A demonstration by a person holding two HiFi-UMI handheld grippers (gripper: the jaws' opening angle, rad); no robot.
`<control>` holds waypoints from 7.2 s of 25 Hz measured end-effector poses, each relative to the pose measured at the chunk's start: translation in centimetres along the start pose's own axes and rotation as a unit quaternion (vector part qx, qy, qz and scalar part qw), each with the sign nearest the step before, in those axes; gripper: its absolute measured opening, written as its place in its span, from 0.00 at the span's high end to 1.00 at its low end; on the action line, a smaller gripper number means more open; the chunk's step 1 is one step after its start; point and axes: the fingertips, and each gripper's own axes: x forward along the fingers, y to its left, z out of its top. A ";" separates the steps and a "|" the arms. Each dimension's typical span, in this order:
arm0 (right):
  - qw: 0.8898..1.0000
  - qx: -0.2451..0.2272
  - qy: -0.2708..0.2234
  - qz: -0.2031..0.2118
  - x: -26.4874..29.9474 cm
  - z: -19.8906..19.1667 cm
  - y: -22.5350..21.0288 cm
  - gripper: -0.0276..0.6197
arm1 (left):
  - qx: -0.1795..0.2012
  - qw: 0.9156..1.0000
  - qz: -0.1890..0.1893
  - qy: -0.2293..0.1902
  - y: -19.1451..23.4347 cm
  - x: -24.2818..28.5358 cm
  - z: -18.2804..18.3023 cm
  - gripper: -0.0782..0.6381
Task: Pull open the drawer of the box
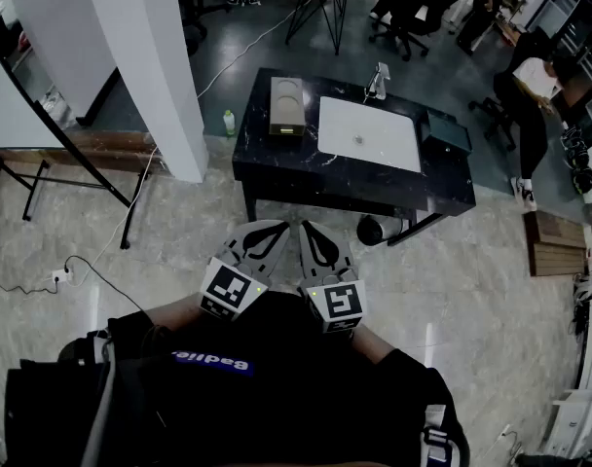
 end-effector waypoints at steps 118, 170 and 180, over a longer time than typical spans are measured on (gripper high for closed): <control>0.975 -0.068 0.111 0.182 44.5 -7.1 -28.0 0.96 | -0.640 0.759 0.112 0.042 29.1 27.9 -24.9 0.82; 0.868 -0.385 0.214 0.230 56.9 -18.0 -28.8 0.96 | -0.693 0.705 0.146 0.010 29.3 28.6 -26.4 0.82; 0.868 -0.382 0.221 0.229 57.1 -18.4 -28.9 0.96 | -0.693 0.707 0.142 0.009 29.7 30.1 -27.1 0.79</control>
